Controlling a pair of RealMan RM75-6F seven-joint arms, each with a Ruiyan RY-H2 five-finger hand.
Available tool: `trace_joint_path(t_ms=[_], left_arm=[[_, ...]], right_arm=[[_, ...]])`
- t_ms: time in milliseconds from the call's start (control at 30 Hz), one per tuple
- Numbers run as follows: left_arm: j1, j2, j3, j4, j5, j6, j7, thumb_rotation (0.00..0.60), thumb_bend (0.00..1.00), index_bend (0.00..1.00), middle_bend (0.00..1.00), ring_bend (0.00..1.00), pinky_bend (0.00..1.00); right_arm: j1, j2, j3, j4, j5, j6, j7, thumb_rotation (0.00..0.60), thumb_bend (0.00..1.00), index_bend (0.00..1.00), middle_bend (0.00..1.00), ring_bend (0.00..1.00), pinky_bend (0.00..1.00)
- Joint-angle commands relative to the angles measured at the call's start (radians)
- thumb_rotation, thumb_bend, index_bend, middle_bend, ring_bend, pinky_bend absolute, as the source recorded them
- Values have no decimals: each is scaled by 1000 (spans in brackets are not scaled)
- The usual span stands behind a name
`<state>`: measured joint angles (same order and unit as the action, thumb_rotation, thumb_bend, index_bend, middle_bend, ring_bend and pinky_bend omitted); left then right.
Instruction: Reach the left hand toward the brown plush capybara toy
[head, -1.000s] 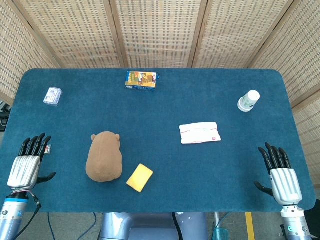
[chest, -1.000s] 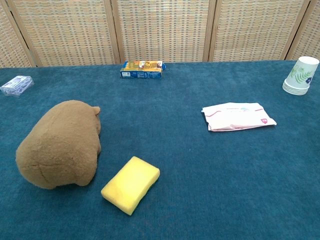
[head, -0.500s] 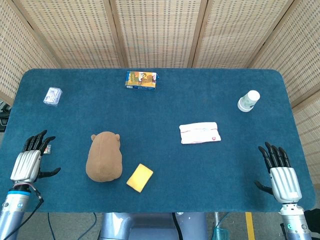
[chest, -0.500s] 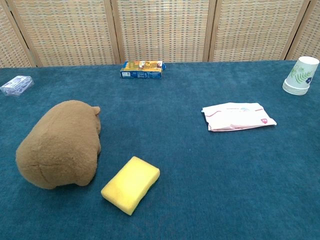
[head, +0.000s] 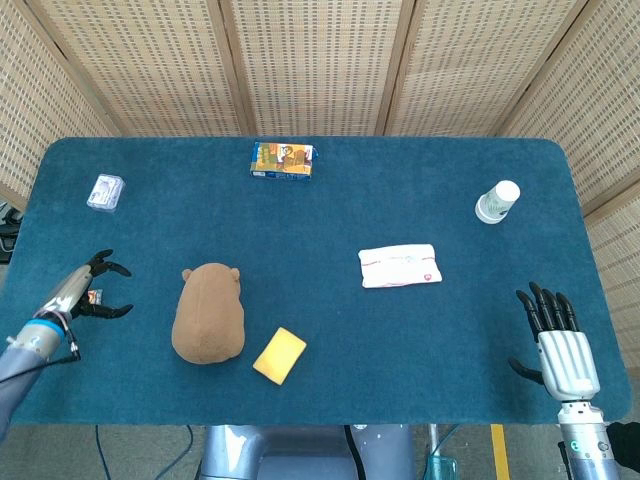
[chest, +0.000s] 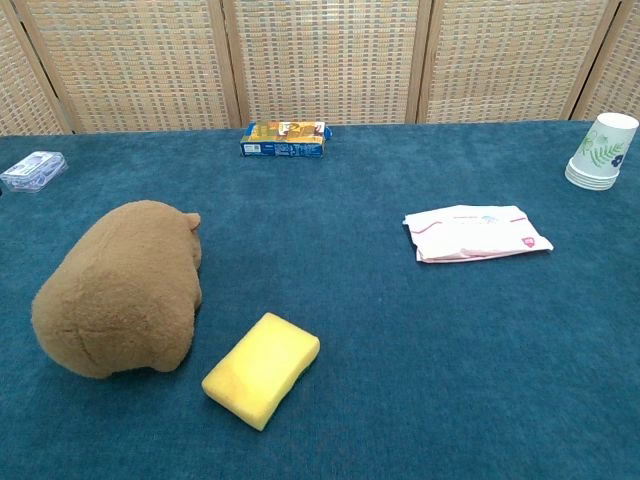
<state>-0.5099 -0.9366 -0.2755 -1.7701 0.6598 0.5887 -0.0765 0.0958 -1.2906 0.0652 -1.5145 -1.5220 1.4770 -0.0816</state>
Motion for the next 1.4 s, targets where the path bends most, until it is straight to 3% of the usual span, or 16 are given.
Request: trace_joint_path(t_ms=[33, 267, 533, 667, 833, 1000, 1400], left_arm=[[-168, 29, 32, 144, -163, -153, -9, 600, 276, 335, 0, 0, 0], [-308, -21, 132, 240, -282, -215, 12, 600, 358, 366, 0, 0, 0], [-463, -117, 282, 342, -429, -253, 31, 600, 359, 409, 0, 0, 0], [-505, -158, 326, 378, -471, -256, 28, 600, 363, 418, 0, 0, 0], [-550, -205, 363, 416, -514, -257, 20, 600, 368, 436, 0, 0, 0], [-581, -237, 390, 430, -539, -253, 10, 600, 438, 450, 0, 0, 0], [-608, -269, 412, 426, -545, -236, -14, 600, 424, 454, 0, 0, 0]], right_arm=[[2, -6, 0, 7, 3, -4, -4, 600, 74, 0, 0, 0, 0], [4, -14, 0, 16, 7, -7, -4, 600, 74, 0, 0, 0, 0], [3, -12, 10, 23, 17, 1, 15, 600, 74, 0, 0, 0, 0], [3, -10, 12, 24, 22, 1, 25, 600, 74, 0, 0, 0, 0], [4, -8, 14, 24, 22, 1, 29, 600, 73, 0, 0, 0, 0], [2, -4, 18, 22, 24, 8, 38, 600, 73, 0, 0, 0, 0], [1, 1, 20, 16, 25, 13, 49, 600, 73, 0, 0, 0, 0]])
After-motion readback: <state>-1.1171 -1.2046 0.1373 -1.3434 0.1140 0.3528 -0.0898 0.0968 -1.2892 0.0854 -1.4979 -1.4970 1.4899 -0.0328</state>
